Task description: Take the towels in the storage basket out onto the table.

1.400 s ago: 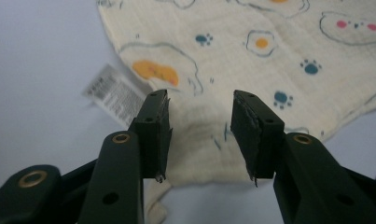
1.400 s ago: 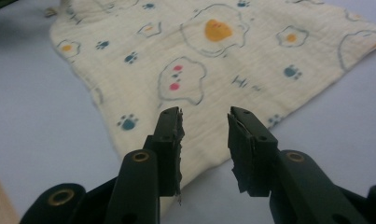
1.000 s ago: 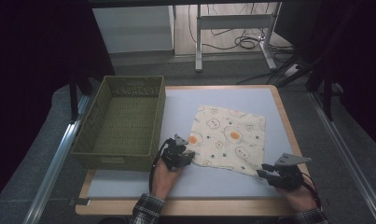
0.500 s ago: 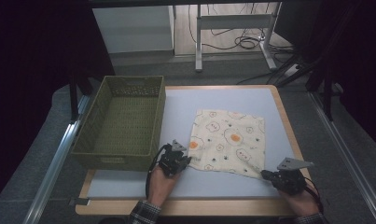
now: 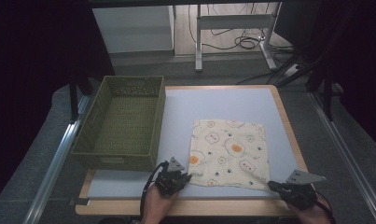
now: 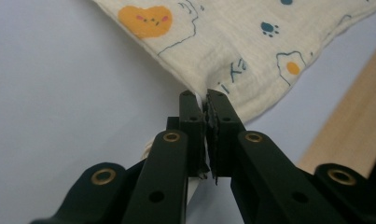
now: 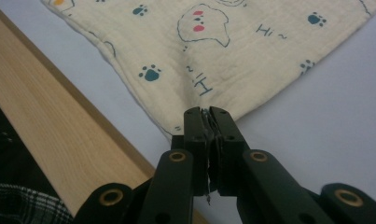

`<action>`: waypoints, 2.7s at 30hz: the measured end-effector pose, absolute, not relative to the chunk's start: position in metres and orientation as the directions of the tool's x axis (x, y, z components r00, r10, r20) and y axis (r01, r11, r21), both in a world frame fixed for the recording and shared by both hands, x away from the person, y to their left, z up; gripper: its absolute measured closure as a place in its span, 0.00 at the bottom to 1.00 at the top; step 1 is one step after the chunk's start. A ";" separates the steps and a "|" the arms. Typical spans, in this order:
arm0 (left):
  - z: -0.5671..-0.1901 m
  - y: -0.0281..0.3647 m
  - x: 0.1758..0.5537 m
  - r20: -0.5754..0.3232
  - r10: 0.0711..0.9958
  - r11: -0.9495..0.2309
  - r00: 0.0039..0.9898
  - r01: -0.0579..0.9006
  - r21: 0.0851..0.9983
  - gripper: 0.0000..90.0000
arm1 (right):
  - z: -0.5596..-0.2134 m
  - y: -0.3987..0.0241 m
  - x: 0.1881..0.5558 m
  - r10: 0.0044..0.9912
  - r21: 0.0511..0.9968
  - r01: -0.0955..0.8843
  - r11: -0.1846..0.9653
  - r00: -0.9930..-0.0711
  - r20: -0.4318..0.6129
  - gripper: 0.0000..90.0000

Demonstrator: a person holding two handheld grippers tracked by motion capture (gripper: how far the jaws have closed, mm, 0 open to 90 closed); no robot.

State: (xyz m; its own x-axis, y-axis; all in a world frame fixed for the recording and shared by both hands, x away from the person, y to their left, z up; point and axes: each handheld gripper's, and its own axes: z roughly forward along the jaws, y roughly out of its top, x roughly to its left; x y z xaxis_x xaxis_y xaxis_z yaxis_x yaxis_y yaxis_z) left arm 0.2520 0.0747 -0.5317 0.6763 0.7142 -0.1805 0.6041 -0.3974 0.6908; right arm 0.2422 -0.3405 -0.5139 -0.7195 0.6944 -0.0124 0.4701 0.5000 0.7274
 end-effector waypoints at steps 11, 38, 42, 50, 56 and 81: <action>-0.511 0.090 0.255 -0.155 0.746 -0.341 0.647 0.571 0.747 0.56 | -0.505 -0.356 0.243 0.724 0.755 0.476 0.451 -0.690 0.003 0.79; -0.502 0.045 0.368 -0.073 0.762 -0.397 0.643 0.554 0.732 0.51 | -0.498 -0.353 0.321 0.788 0.784 0.504 0.363 -0.615 0.030 0.59; -0.503 0.043 0.380 -0.070 0.769 -0.398 0.635 0.562 0.725 0.55 | -0.500 -0.353 0.337 0.791 0.782 0.509 0.361 -0.611 0.033 0.60; -0.514 0.046 0.405 -0.053 0.795 -0.397 0.604 0.584 0.708 0.62 | -0.499 -0.348 0.367 0.789 0.779 0.505 0.372 -0.614 0.021 0.67; -0.518 0.047 0.421 -0.028 0.804 -0.407 0.594 0.586 0.701 0.65 | -0.501 -0.347 0.387 0.802 0.777 0.523 0.351 -0.595 0.039 0.71; -0.530 0.041 0.468 0.056 0.827 -0.424 0.559 0.556 0.715 0.60 | -0.515 -0.332 0.462 0.844 0.746 0.559 0.361 -0.537 -0.006 0.76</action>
State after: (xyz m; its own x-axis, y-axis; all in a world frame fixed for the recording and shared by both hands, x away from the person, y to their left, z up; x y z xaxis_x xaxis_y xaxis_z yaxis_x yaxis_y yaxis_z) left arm 0.4677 0.0410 -0.5302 0.5589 0.8274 0.0555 0.5562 -0.4237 0.7149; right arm 0.4623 -0.3324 -0.5146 -0.5366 0.8438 -0.0064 0.5594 0.3614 0.7459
